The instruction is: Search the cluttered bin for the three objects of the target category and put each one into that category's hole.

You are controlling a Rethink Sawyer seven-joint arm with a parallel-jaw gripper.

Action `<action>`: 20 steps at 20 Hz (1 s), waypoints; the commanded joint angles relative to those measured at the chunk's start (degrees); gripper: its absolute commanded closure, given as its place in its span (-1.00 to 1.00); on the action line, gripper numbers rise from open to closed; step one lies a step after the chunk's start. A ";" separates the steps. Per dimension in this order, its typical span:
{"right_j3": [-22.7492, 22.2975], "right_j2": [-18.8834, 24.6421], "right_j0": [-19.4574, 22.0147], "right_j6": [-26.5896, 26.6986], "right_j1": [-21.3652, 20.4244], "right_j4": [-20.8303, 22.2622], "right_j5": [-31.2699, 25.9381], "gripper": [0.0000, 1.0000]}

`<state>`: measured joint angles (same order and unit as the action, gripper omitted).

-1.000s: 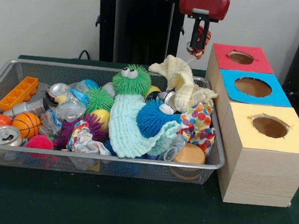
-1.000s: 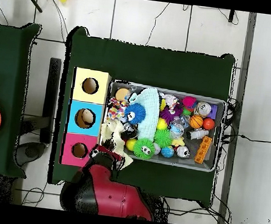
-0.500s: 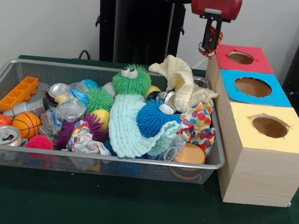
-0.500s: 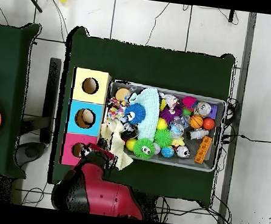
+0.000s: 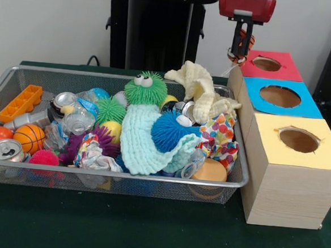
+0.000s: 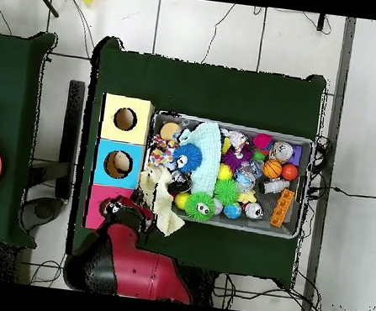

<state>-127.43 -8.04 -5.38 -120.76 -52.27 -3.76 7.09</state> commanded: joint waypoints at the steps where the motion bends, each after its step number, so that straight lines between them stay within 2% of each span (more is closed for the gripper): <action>1: -1.13 3.59 -1.15 -13.08 2.54 -5.30 -3.21 1.00; 8: -0.78 3.53 -3.02 -13.42 2.96 -8.44 -3.66 1.00; 11: -0.98 4.84 -2.25 -13.67 4.16 -8.92 -2.42 1.00; 20: -1.21 3.49 -5.67 -14.02 4.52 -12.36 -1.94 1.00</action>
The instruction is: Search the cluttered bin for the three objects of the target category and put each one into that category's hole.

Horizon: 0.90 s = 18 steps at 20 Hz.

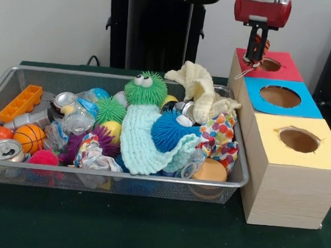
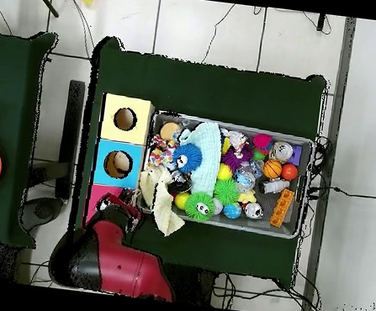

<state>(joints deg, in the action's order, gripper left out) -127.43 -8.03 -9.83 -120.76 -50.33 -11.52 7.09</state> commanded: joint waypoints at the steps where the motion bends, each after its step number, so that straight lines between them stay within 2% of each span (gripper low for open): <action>1: -1.30 3.64 -1.35 -14.18 2.88 -4.78 -1.46 1.00; 7: -1.49 6.10 -0.94 -15.06 5.36 -4.66 1.66 1.00; 12: -1.99 5.02 -3.54 -15.88 5.21 -6.63 1.48 1.00; 18: -2.28 5.09 -4.14 -16.49 5.30 -7.04 1.79 1.00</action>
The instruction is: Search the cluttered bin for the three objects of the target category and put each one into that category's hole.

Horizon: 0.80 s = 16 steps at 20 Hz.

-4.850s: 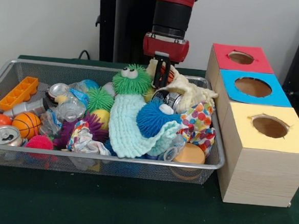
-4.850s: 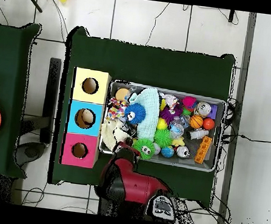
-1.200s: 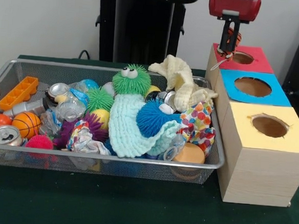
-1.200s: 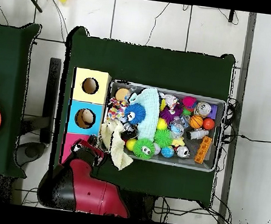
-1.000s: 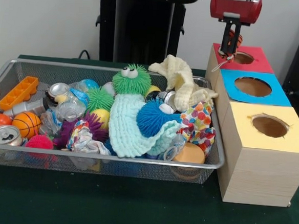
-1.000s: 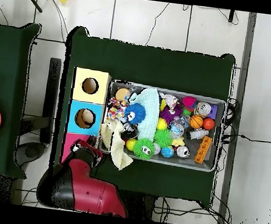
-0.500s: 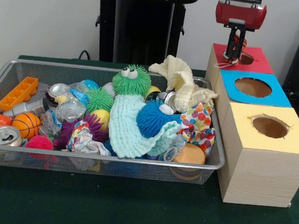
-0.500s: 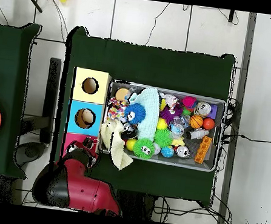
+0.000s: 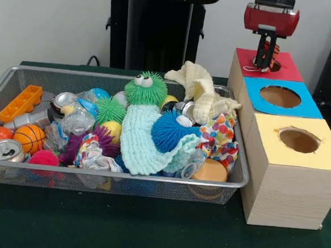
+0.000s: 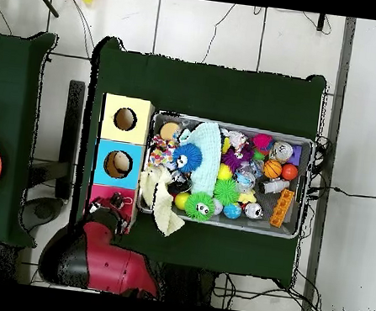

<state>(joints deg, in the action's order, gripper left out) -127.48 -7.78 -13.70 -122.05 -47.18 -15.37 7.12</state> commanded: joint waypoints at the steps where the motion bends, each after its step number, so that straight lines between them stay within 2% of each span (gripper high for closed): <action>1: -2.19 4.82 -0.43 -15.33 2.21 -3.27 1.71 1.00; 5: -1.63 3.21 -2.05 -15.52 2.75 -3.95 2.83 1.00; 6: -1.39 2.31 -2.82 -15.44 3.01 -4.28 3.70 -1.00; 9: -1.72 3.22 -1.85 -15.37 2.52 -4.28 1.88 -1.00; 12: -1.07 0.68 -4.47 -15.17 1.69 -6.88 -0.61 -1.00; 16: -1.36 1.41 -3.65 -14.51 1.20 -6.75 -0.51 -1.00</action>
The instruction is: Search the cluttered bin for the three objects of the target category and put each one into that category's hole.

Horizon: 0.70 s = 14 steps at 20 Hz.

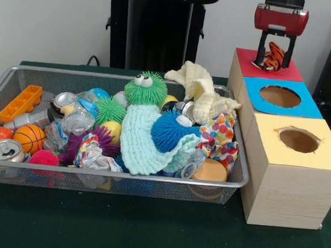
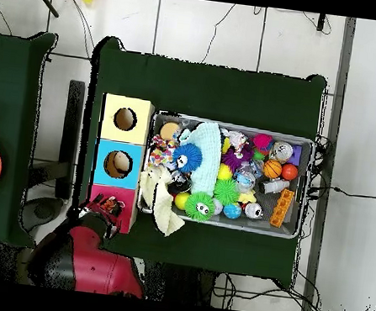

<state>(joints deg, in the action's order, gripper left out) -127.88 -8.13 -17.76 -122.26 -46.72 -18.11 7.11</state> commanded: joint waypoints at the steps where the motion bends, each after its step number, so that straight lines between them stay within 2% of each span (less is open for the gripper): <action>1: -0.89 1.88 0.66 -14.00 0.69 -3.93 -0.52 -1.00; 9: -1.05 1.68 0.70 -12.80 0.02 -3.66 -1.46 -1.00; 14: -0.73 2.05 2.23 -11.47 -0.09 -2.22 -1.49 -1.00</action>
<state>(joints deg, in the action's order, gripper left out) -127.89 -8.16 -17.80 -122.26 -47.01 -18.94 7.11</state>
